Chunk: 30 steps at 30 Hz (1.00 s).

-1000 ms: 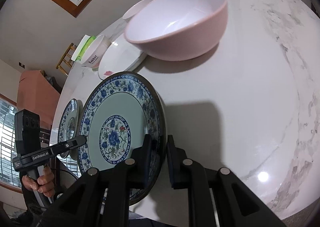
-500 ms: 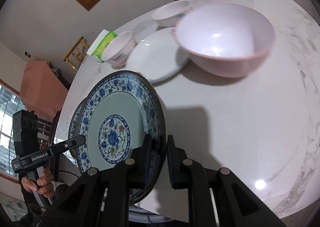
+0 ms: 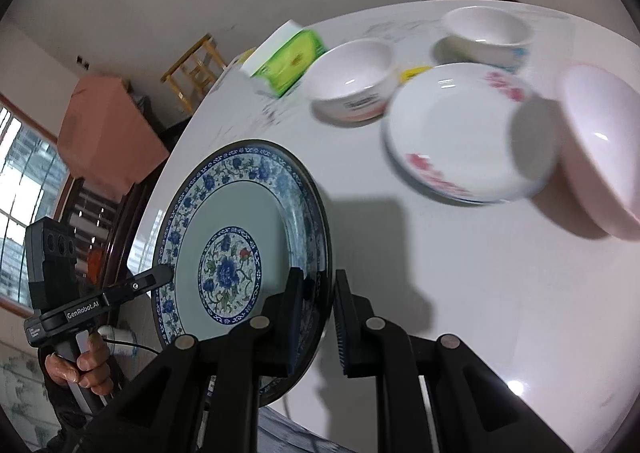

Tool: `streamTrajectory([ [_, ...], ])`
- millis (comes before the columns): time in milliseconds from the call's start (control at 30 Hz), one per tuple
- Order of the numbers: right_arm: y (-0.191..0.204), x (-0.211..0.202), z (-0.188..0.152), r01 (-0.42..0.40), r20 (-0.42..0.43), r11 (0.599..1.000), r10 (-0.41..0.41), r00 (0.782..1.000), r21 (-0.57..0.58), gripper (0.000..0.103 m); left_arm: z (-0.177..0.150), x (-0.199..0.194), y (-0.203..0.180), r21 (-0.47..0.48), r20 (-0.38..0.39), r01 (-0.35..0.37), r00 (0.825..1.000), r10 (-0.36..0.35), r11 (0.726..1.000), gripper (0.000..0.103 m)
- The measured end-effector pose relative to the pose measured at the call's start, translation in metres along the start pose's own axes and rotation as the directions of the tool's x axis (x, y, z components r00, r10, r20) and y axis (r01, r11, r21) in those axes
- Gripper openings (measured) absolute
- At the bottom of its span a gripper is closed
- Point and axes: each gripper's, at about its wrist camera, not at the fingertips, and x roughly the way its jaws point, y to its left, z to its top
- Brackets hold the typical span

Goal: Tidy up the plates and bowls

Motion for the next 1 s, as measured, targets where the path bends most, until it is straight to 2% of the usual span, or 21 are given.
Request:
streamTrajectory([
  [233,0.028,0.049,0.01,-0.009,-0.086,1.0,0.008,0.996,-0.011,0.015,0.006,0.003,0.047,-0.077,-0.018,-0.042,0.999,0.04,0.996,0.013],
  [467,0.035,0.073,0.008,-0.01,-0.143,1.0,0.012,0.99,0.011,0.015,0.008,0.008,0.068,-0.1,-0.044,-0.063,0.997,0.059,0.993,0.013],
  [700,0.034,0.078,0.005,-0.001,-0.16,1.0,0.006,0.987,0.03,0.016,0.01,0.012,0.076,-0.113,-0.059,-0.07,0.996,0.064,0.991,0.013],
  [867,0.044,0.077,0.008,0.035,-0.169,0.999,-0.03,0.985,0.024,0.018,0.011,0.011,0.078,-0.117,-0.06,-0.069,0.996,0.062,0.991,0.014],
  [1000,0.045,0.076,0.008,0.056,-0.182,0.998,-0.049,0.982,0.031,0.019,0.012,0.011,0.083,-0.156,-0.062,-0.054,0.997,0.045,0.986,0.012],
])
